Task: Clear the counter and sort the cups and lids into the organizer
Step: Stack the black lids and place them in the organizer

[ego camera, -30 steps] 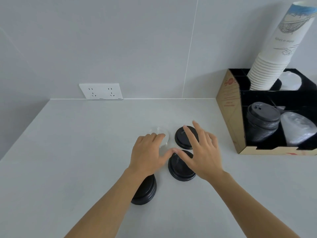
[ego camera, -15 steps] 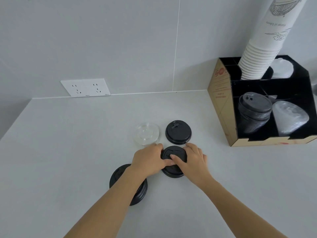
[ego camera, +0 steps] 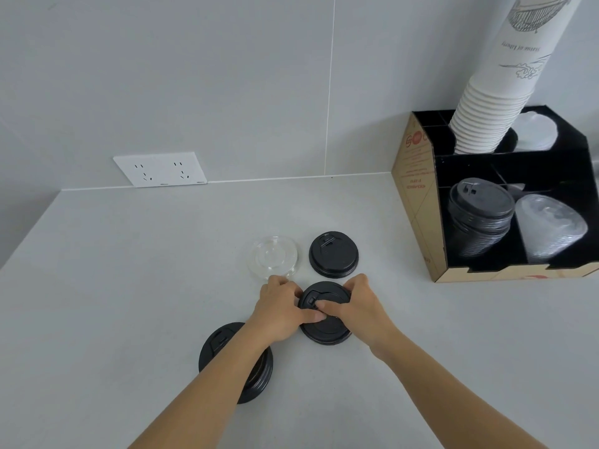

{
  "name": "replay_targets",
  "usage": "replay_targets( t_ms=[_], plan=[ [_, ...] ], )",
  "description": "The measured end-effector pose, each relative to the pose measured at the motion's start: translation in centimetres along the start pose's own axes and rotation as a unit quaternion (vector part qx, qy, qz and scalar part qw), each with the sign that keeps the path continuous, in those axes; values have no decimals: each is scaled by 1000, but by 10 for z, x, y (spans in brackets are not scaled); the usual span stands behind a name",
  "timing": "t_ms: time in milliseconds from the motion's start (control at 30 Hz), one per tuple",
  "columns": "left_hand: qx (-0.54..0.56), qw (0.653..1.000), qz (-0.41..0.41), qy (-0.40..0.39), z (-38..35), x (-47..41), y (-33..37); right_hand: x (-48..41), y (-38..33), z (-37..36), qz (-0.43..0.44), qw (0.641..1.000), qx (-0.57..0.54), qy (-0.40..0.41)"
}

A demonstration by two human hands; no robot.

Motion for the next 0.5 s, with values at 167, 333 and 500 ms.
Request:
replay_targets(
  t_ms=[167,333,500],
  plan=[
    [136,989,17,-50,-5,0,2,0,3,2,2,991,-136,6],
    [266,963,33,-9,-1,-2,19,-3,-4,18,27,978,-208,4],
    [357,932,-3,70,-11,-8,40,-17,-15,32,61,974,-217,33]
  ],
)
Point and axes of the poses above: each hand's wrist, its own x-axis away from the middle knuckle, its own z-axis out of the back of the hand, y = z × x, the point moved 1 cm from there along -x, towards the middle knuckle, and after that the axes turned 6 degrees about x, right-handed, at the moved point
